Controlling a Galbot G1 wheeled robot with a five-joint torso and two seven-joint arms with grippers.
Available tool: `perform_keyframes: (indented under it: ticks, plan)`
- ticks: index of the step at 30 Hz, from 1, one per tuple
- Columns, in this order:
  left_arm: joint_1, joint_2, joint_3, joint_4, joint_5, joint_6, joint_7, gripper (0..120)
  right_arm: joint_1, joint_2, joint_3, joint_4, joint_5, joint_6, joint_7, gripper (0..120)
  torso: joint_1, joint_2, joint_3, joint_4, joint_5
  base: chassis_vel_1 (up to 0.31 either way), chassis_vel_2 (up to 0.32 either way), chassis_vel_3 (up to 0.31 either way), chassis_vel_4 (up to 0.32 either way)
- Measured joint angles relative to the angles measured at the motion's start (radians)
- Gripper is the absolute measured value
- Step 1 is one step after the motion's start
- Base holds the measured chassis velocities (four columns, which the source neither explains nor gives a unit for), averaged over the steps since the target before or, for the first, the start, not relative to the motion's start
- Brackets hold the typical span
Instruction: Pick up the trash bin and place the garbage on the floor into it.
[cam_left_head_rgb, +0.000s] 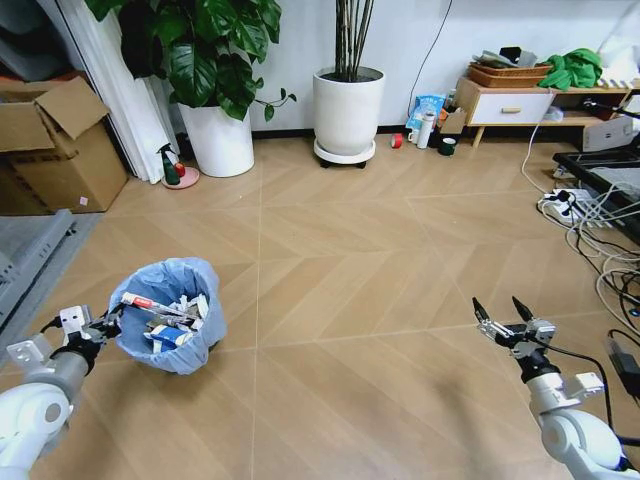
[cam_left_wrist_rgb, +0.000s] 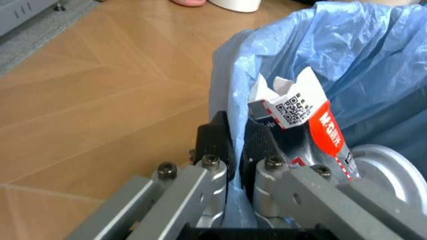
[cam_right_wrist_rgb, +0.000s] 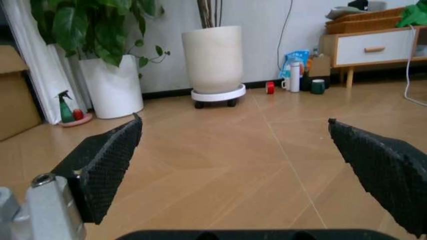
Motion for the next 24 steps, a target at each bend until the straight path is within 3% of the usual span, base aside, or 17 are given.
perform_keyframes:
  ticks: [3,6,9,24]
  plan:
    - [0.002,-0.001,-0.003,-0.001,0.0,0.0,0.0,0,-0.003,0.0,0.001,0.002,0.0,0.0,0.0,100,0.0,0.0,0.0,-0.0001,0.0013,0.176,-0.132,-0.165,0.153]
    - [0.004,-0.003,-0.005,-0.004,0.0,0.0,-0.001,0,-0.005,0.0,0.003,0.005,0.001,0.0,-0.001,100,0.0,0.0,0.0,0.0,-0.0002,0.148,-0.13,-0.156,0.153]
    - [0.007,-0.006,-0.008,-0.012,0.0,0.0,-0.002,0,-0.008,0.0,0.005,0.008,0.002,0.001,-0.002,100,0.0,0.0,0.0,0.0,0.0013,0.141,-0.146,-0.136,0.157]
    - [0.008,-0.009,-0.01,-0.019,0.001,0.002,-0.005,0,-0.015,-0.003,0.014,0.02,0.006,0.002,-0.004,100,0.0,0.0,0.0,-0.0001,0.0006,0.135,-0.132,-0.129,0.131]
